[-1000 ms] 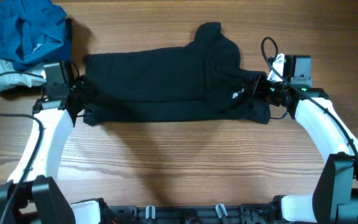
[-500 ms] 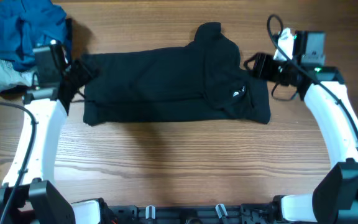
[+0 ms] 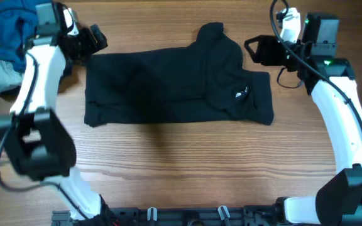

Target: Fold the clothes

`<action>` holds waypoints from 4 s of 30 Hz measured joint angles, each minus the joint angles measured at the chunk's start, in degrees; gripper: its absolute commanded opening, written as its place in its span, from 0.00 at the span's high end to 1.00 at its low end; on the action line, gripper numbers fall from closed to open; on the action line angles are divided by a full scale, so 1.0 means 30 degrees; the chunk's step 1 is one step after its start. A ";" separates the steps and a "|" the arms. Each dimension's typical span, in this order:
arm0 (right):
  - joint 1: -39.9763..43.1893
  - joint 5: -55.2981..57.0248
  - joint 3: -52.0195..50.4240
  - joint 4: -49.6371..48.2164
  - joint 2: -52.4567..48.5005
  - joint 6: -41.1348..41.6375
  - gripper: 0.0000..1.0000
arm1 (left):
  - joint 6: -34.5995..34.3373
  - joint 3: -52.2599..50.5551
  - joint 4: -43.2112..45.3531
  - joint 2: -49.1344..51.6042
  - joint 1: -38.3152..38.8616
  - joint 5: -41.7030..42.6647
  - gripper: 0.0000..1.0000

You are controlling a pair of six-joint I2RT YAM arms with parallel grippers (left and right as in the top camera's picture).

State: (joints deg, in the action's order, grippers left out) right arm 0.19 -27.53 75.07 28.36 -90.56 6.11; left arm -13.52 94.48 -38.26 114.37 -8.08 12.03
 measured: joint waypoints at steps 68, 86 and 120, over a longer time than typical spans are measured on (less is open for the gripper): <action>-0.1158 0.1421 0.0284 -1.7333 -1.0834 0.3104 0.33 | -0.1770 0.2062 -0.7191 0.3876 0.1785 -0.3490 0.96; -0.0408 0.2120 0.0670 -1.0914 -1.1948 0.3490 0.72 | -0.1909 0.2062 -0.7548 0.3876 0.1785 -0.3490 0.96; -0.2484 0.3300 -0.1370 0.5275 -0.5115 0.1676 0.96 | -0.1880 0.2062 -0.7614 0.3869 0.1785 -0.3497 0.96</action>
State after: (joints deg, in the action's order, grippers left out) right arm -7.27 -17.63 70.96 44.18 -105.91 11.14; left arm -19.16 100.66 -61.10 125.97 -2.72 1.54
